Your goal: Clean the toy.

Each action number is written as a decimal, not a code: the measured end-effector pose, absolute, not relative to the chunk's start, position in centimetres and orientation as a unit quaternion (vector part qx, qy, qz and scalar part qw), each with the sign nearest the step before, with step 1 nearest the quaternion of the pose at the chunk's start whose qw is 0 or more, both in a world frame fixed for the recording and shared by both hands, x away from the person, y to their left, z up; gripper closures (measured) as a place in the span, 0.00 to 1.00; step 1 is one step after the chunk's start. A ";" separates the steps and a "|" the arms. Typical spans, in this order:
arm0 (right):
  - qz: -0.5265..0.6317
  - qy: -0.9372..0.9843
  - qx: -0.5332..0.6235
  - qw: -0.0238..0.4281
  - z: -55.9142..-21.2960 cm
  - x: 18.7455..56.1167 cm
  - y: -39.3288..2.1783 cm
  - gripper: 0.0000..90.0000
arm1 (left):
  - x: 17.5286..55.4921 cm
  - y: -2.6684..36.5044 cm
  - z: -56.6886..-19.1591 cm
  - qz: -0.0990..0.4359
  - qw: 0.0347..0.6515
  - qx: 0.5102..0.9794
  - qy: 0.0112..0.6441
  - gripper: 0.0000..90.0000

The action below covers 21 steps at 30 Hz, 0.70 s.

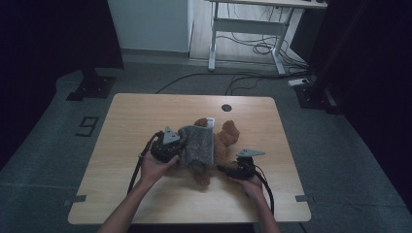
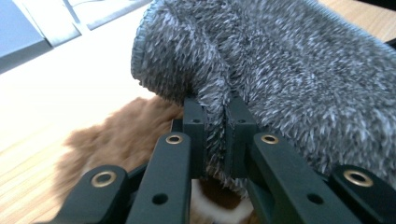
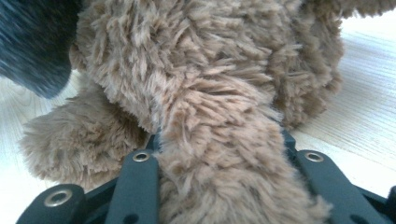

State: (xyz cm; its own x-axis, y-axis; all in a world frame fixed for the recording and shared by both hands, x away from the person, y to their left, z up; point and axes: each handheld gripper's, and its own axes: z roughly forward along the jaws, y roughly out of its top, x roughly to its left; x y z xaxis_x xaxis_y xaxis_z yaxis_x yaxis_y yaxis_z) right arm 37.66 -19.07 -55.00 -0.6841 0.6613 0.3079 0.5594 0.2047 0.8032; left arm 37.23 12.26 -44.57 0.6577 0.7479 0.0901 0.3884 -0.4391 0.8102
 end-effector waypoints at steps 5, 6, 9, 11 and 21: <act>0.492 0.774 0.396 0.050 -55.0 37.6 -19.1 0.66 | 37.1 14.0 -44.6 0.230 0.405 0.807 0.363 0.90; 0.492 0.774 0.396 0.050 -55.0 37.6 -19.1 0.66 | 37.1 14.5 -44.7 0.234 0.403 0.804 0.369 0.90; 0.493 0.773 0.397 0.047 -55.1 37.7 -19.2 0.66 | 37.2 15.8 -45.3 0.237 0.392 0.801 0.386 0.91; 0.493 0.773 0.397 0.046 -55.1 37.7 -19.2 0.66 | 37.5 16.9 -46.3 0.221 0.394 0.797 0.401 0.91; 0.492 0.773 0.398 0.046 -55.1 37.6 -19.1 0.66 | 37.5 19.8 -48.5 0.194 0.400 0.776 0.447 0.91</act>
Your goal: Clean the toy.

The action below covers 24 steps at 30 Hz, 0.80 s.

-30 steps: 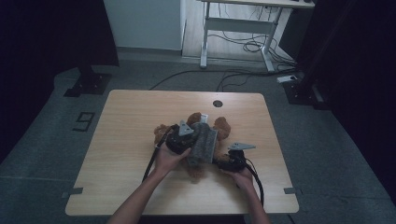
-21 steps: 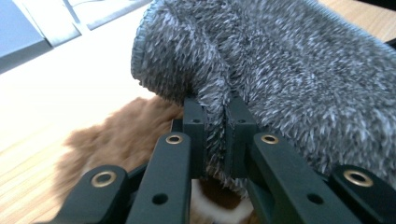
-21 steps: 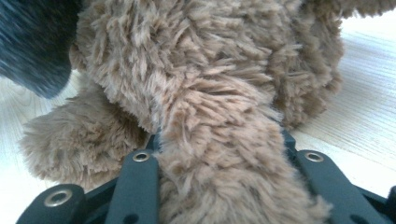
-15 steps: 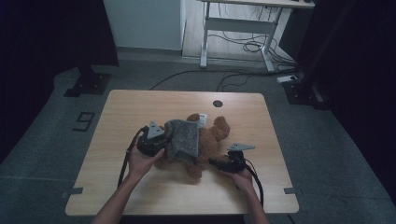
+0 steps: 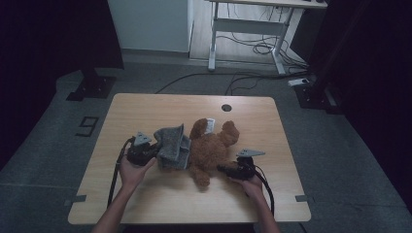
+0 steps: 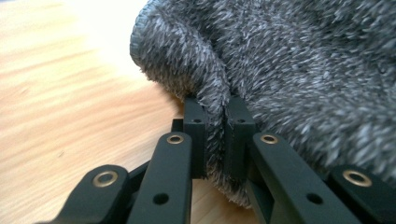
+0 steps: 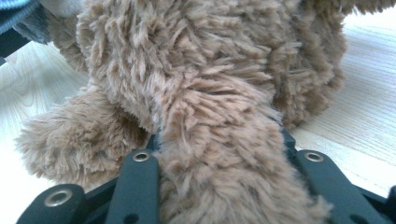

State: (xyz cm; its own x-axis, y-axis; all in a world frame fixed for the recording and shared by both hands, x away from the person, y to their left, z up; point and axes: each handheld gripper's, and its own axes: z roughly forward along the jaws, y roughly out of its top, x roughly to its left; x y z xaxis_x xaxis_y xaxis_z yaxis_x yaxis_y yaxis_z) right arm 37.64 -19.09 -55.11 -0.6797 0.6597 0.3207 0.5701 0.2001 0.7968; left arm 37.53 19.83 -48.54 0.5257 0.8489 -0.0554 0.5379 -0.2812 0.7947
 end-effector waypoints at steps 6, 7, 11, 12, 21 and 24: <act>0.493 0.773 0.398 0.045 -55.2 37.7 -19.1 0.66 | 37.8 20.5 -51.6 0.175 0.370 0.781 0.472 0.91; 0.493 0.773 0.398 0.045 -55.2 37.7 -19.1 0.66 | 37.9 20.4 -52.2 0.171 0.364 0.783 0.474 0.91; 0.491 0.774 0.398 0.047 -55.2 37.7 -18.9 0.67 | 38.4 20.2 -53.2 0.155 0.365 0.781 0.482 0.91; 0.491 0.774 0.397 0.048 -55.2 37.7 -18.9 0.67 | 38.5 20.3 -53.0 0.153 0.368 0.780 0.482 0.91; 0.489 0.778 0.391 0.056 -55.3 38.1 -19.0 0.69 | 38.1 19.7 -48.2 0.177 0.420 0.764 0.457 0.91; 0.488 0.777 0.394 0.060 -55.3 38.2 -19.2 0.69 | 38.3 19.3 -47.0 0.179 0.436 0.759 0.449 0.91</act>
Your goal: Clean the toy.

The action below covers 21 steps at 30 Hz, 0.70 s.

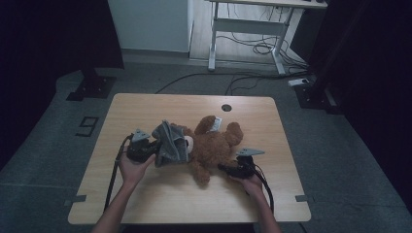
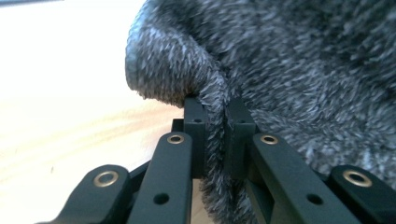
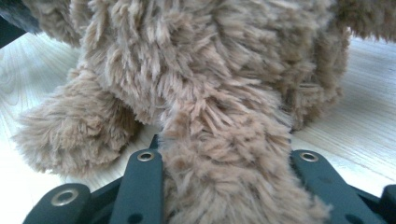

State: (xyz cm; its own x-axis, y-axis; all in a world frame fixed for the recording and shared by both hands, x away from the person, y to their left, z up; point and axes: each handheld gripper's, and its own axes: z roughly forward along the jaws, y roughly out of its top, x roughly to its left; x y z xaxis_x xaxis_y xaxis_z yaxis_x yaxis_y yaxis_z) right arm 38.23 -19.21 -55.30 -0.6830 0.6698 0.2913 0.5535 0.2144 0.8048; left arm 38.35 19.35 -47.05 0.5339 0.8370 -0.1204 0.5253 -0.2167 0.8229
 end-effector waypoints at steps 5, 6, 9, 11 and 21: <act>0.488 0.779 0.390 0.061 -55.3 38.2 -19.2 0.69 | 38.8 18.8 -45.3 0.172 0.470 0.751 0.430 0.91; 0.488 0.779 0.389 0.060 -55.3 38.2 -19.2 0.69 | 38.9 18.6 -45.0 0.169 0.477 0.750 0.426 0.91; 0.484 0.783 0.384 0.067 -55.2 38.1 -19.0 0.69 | 39.1 16.9 -44.0 0.163 0.487 0.758 0.403 0.90; 0.478 0.788 0.380 0.076 -55.1 37.9 -18.7 0.69 | 39.4 15.1 -43.5 0.159 0.487 0.768 0.384 0.90; 0.469 0.794 0.379 0.077 -54.9 37.6 -18.7 0.69 | 40.9 7.8 -43.7 0.164 0.447 0.807 0.348 0.90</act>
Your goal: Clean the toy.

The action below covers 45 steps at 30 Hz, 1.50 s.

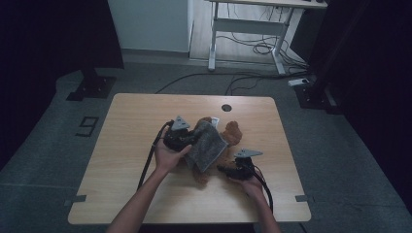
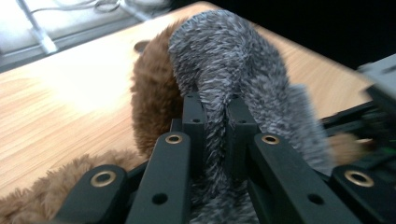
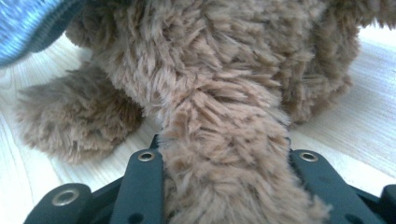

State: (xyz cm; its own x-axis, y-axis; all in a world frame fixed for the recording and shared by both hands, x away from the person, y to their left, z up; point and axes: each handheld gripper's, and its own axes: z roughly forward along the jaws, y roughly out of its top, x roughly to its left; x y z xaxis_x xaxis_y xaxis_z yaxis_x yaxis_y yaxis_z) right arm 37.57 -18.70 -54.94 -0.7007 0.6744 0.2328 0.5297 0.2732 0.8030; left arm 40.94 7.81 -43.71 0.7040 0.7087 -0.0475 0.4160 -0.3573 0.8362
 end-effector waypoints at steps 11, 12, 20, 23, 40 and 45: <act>0.461 0.797 0.384 0.066 -55.0 37.5 -18.9 0.70 | 40.8 11.2 -45.8 0.169 0.421 0.808 0.375 0.90; 0.460 0.797 0.385 0.065 -55.0 37.5 -18.9 0.69 | 40.7 11.5 -45.8 0.170 0.422 0.807 0.377 0.90; 0.461 0.795 0.390 0.062 -55.1 37.5 -18.8 0.70 | 39.7 15.8 -45.6 0.188 0.422 0.788 0.408 0.90; 0.461 0.795 0.390 0.062 -55.2 37.5 -18.9 0.70 | 39.3 17.3 -46.2 0.188 0.419 0.782 0.422 0.90; 0.463 0.793 0.392 0.057 -55.2 37.6 -18.9 0.70 | 38.8 21.7 -49.2 0.174 0.387 0.773 0.471 0.91; 0.465 0.793 0.390 0.056 -55.3 37.7 -18.9 0.70 | 38.8 19.9 -43.8 0.199 0.428 0.768 0.434 0.91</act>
